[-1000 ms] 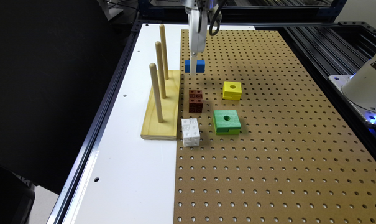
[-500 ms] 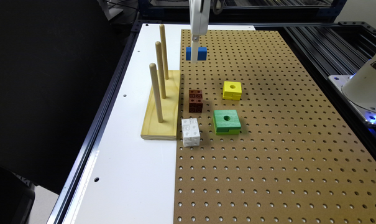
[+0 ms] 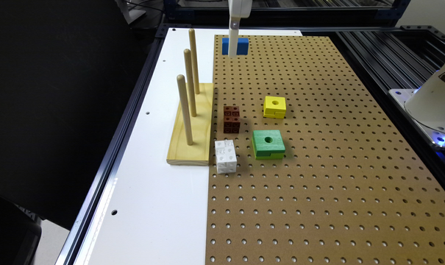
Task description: Pick up narrow blue stick.
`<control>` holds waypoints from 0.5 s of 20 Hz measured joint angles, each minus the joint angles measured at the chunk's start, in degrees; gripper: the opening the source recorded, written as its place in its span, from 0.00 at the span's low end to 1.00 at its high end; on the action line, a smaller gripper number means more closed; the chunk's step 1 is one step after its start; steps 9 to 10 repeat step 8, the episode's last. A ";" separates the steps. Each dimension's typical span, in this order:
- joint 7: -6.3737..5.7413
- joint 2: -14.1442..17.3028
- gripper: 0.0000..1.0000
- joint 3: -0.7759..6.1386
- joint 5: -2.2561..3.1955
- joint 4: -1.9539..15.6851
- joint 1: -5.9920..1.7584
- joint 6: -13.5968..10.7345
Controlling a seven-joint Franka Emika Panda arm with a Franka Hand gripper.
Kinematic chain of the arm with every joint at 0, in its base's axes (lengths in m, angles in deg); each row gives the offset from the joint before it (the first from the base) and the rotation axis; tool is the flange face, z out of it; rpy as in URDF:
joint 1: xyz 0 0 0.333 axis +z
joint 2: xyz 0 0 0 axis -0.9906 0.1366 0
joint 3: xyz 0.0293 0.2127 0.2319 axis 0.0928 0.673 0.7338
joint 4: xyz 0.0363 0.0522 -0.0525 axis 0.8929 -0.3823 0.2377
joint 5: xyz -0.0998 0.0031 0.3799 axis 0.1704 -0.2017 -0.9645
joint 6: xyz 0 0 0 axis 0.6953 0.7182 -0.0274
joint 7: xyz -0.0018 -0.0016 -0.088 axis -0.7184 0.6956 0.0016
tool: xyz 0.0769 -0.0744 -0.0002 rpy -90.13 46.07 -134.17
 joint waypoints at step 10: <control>0.00 -1.50 0.00 0.01 -0.02 0.08 0.00 -0.95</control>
